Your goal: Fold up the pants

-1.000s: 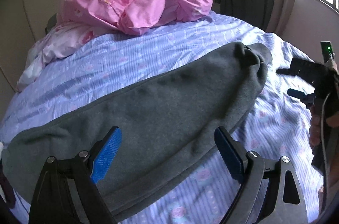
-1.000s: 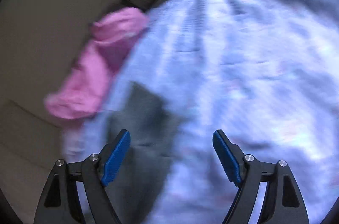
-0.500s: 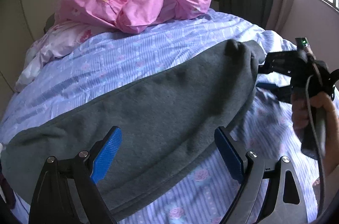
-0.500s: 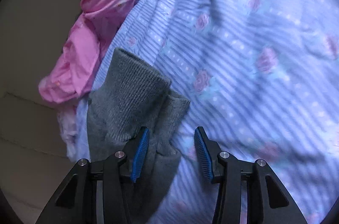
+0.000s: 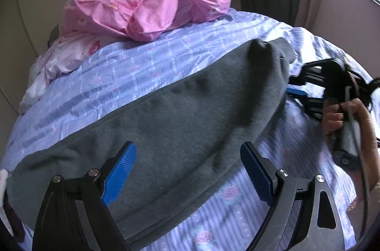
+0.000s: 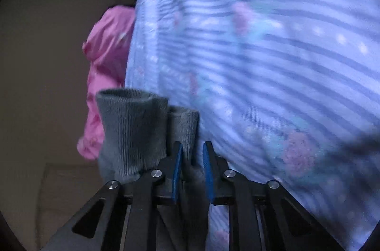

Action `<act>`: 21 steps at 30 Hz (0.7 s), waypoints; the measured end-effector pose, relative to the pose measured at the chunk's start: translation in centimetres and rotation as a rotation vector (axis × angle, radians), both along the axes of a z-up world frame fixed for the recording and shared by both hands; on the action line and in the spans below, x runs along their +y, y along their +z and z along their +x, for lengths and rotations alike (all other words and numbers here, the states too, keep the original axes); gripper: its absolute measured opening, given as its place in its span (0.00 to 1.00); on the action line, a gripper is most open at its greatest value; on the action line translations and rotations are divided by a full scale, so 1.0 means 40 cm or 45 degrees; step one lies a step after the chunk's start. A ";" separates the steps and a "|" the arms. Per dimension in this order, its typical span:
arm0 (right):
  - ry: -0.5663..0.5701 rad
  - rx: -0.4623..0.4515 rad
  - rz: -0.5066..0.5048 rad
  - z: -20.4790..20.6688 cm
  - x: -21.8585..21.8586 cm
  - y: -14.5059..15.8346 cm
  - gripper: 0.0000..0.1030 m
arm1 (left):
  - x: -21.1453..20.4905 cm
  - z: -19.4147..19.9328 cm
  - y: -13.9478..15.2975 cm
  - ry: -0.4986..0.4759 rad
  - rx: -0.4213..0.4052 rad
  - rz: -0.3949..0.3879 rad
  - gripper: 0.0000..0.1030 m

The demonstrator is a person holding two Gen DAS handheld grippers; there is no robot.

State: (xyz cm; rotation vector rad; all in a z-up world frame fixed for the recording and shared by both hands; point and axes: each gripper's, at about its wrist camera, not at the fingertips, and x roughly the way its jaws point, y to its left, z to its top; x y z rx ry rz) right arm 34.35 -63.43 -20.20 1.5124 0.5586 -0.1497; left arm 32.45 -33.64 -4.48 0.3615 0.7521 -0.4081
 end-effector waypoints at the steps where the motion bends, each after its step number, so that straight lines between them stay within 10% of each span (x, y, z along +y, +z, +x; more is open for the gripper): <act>1: 0.011 0.005 -0.013 0.007 0.004 0.002 0.19 | -0.001 -0.001 0.000 -0.002 0.003 -0.008 0.87; 17: 0.168 -0.086 0.106 0.123 0.001 0.011 0.09 | 0.002 0.026 -0.041 0.054 0.082 -0.017 0.87; 21: 0.082 -0.101 -0.085 0.048 -0.028 0.082 0.07 | -0.002 0.012 -0.033 0.040 0.035 -0.005 0.87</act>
